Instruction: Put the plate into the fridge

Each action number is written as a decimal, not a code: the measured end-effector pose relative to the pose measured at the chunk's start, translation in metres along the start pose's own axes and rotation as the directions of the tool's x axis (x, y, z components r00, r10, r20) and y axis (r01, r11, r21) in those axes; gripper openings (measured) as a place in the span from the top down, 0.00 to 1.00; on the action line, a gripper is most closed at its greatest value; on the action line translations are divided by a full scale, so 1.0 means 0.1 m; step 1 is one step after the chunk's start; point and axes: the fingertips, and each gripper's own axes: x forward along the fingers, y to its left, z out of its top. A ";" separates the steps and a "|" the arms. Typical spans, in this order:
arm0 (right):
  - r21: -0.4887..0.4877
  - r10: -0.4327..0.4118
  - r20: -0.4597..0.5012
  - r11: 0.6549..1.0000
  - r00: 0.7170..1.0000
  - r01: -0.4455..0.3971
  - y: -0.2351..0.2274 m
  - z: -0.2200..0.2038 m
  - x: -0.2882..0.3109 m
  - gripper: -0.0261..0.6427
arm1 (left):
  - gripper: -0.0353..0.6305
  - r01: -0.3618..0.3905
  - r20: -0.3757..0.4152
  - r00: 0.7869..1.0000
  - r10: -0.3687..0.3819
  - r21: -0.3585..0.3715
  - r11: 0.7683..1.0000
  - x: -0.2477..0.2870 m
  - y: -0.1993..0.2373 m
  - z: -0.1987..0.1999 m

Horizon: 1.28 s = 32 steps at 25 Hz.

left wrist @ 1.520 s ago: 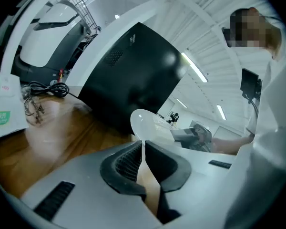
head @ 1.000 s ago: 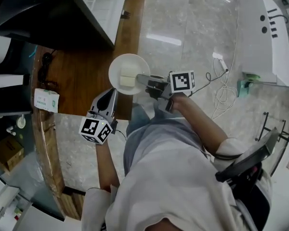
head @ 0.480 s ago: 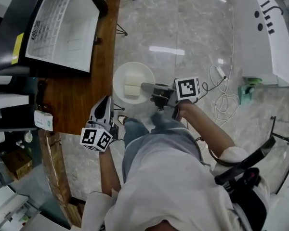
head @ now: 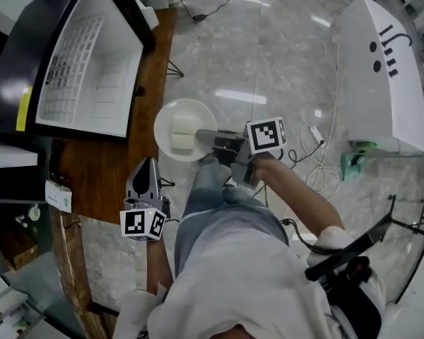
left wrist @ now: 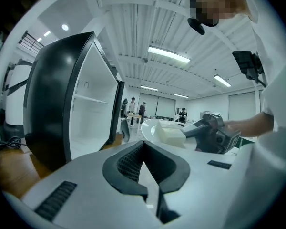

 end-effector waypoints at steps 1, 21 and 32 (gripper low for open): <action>0.002 0.003 -0.012 1.000 1.000 -0.003 -0.01 0.14 0.12 0.91 | 0.92 -0.019 0.012 1.000 0.019 -0.004 1.000 0.09 0.07 0.06; 0.066 0.219 -0.404 0.975 0.888 -0.211 0.21 2.98 3.68 0.91 | 0.92 -0.319 0.205 0.927 0.314 -0.009 0.948 2.41 2.25 1.59; 0.254 0.225 -0.544 0.962 0.809 -0.097 0.06 3.20 4.29 0.91 | 0.92 -0.571 0.272 0.807 0.524 0.136 0.810 2.87 2.73 2.06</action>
